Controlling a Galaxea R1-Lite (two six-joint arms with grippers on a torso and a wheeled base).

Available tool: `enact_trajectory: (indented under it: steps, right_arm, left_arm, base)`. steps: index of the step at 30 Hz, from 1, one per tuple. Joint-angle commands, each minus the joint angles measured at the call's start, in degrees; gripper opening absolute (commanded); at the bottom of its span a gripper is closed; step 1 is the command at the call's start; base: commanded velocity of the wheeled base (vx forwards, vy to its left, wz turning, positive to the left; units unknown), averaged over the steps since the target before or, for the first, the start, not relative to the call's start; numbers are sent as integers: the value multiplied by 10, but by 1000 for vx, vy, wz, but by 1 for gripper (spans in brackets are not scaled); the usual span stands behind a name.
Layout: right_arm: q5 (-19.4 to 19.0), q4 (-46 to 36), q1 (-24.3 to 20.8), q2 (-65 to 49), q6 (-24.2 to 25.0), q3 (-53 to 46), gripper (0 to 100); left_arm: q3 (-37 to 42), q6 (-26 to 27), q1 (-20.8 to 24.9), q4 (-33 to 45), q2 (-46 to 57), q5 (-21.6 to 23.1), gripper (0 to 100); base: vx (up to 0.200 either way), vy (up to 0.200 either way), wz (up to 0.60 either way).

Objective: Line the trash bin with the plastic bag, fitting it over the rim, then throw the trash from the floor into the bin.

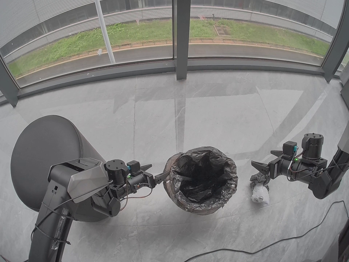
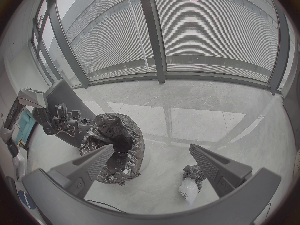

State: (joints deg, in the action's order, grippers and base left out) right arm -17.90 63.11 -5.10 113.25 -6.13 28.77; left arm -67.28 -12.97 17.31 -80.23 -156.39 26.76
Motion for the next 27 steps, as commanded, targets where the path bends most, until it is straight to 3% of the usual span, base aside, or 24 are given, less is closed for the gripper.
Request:
enact_trajectory:
  steps: [1,11,15,19,22,27]
  right_arm:
    - [0,0,-1,-4,0,-2,100]
    - [1,0,-2,-6,0,-6,100]
    - [1,0,-3,-13,0,-8,100]
    - [1,0,-2,-27,0,-33,100]
    - [1,0,-1,-34,-1,-41,100]
    - [1,0,-1,-35,0,-40,100]
  left_arm:
    - [71,0,-7,-29,44,34,100]
    - [167,3,-18,-82,74,57,100]
    - [145,1,-19,-82,79,57,100]
    - [57,-33,-10,-76,73,57,100]
    - [37,-60,8,-63,72,55,100]
    - [31,-61,17,-53,63,55,100]
  base:
    - [0,0,0]
    - [0,0,0]
    - [0,0,0]
    - [0,0,0]
    - [0,0,0]
    - [0,0,0]
